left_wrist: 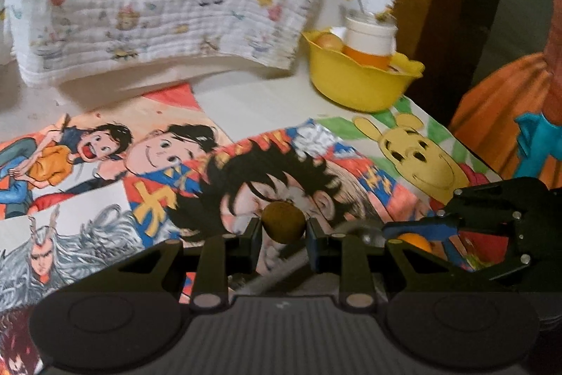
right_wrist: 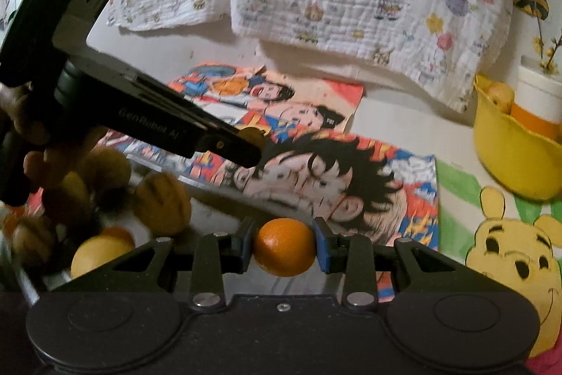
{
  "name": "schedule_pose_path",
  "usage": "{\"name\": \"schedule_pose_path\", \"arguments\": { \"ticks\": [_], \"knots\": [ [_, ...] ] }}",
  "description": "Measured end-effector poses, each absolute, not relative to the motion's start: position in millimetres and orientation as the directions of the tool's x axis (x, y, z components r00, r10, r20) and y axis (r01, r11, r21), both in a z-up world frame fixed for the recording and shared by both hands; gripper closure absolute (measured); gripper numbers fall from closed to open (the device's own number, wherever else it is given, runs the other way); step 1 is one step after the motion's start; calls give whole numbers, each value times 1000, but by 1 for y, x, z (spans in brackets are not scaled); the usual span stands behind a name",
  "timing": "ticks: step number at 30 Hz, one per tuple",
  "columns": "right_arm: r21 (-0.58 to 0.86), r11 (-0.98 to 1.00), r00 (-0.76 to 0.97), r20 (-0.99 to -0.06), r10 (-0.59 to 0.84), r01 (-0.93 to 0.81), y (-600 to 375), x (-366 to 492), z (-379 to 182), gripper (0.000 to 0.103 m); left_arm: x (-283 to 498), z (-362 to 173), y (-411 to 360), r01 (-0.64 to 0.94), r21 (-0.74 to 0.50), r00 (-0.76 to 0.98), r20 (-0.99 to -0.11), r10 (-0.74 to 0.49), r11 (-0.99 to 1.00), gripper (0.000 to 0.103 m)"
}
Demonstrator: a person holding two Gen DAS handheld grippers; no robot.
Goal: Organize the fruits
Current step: 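Carry the small orange and small brown fruit over the metal tray with both tools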
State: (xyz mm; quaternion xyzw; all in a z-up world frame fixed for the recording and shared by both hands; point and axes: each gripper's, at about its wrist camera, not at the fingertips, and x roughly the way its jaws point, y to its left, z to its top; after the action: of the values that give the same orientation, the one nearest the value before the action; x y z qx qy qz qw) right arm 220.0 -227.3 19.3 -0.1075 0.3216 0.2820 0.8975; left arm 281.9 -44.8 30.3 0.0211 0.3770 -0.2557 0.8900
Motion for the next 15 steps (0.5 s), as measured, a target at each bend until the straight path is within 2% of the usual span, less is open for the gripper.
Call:
{"name": "schedule_pose_path", "arguments": {
  "ticks": [15],
  "knots": [
    [-66,772,571,-714,406,-632,-224,211,7,66,261,14,-74,544,-102,498,-759,-419,833,74]
  ]
}}
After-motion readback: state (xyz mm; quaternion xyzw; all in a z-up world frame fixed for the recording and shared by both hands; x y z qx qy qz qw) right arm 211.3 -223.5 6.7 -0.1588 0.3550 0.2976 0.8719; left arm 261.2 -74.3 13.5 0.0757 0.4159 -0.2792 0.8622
